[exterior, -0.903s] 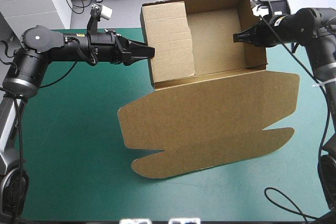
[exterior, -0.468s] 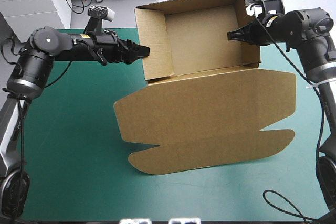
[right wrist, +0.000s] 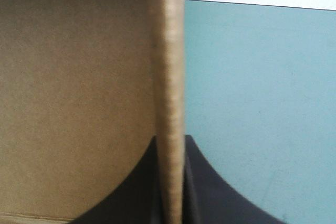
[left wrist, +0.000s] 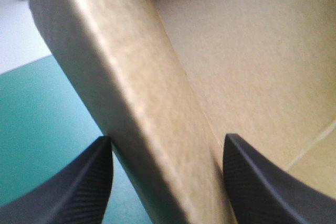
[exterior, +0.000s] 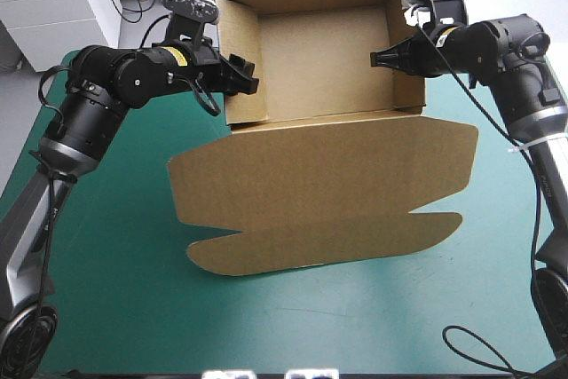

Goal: Fold the box

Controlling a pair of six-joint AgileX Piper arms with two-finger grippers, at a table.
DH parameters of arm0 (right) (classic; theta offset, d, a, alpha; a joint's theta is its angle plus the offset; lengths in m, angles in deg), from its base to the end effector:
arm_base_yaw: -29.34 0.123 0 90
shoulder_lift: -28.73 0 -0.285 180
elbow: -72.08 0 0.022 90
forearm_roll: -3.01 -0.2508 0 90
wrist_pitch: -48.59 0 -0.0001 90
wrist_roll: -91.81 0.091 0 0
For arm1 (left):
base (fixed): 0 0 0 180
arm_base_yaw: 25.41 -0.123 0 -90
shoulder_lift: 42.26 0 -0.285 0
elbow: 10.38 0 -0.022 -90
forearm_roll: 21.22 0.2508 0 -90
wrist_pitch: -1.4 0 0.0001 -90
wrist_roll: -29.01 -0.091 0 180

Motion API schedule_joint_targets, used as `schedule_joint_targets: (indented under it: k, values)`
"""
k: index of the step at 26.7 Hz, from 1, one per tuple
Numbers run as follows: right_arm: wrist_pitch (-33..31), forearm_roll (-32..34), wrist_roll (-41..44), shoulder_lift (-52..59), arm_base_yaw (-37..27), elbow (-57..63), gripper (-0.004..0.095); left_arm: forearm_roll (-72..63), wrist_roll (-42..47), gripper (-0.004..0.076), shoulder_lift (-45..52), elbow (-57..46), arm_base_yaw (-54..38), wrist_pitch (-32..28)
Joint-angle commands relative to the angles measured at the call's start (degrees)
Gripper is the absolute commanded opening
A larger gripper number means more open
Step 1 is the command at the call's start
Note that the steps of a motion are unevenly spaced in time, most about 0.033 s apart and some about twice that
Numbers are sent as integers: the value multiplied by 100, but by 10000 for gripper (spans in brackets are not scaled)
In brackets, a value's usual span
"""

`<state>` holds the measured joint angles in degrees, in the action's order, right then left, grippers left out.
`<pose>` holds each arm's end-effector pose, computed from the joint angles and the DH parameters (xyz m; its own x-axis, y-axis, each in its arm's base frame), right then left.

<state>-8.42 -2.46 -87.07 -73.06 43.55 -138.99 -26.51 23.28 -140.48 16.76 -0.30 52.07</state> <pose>0.3467 0.0953 0.4501 -0.6120 -0.0814 -0.7867 -0.2630 0.9590 0.1054 0.3124 -0.1536 0.4595 -0.4547 0.2587 -0.8523 0.4975 0.8675 -0.0021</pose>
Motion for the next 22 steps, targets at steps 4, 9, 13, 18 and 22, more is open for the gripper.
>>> schedule_joint_targets:
  k: [4,9,13,18,22]
  values:
    - [484,-188,89,283,182,-183,-11,1062,853,403,226,412,214,-168]
    - [465,-213,128,283,225,-183,-12,1530,1094,288,216,412,214,65]
    - [366,-238,112,283,225,-183,-11,1797,1141,130,216,412,214,318]
    - [118,-238,-112,283,225,-183,-12,1590,809,4,216,412,214,379]
    - [-241,-2,-190,283,225,-183,-12,1601,573,3,132,412,214,628]
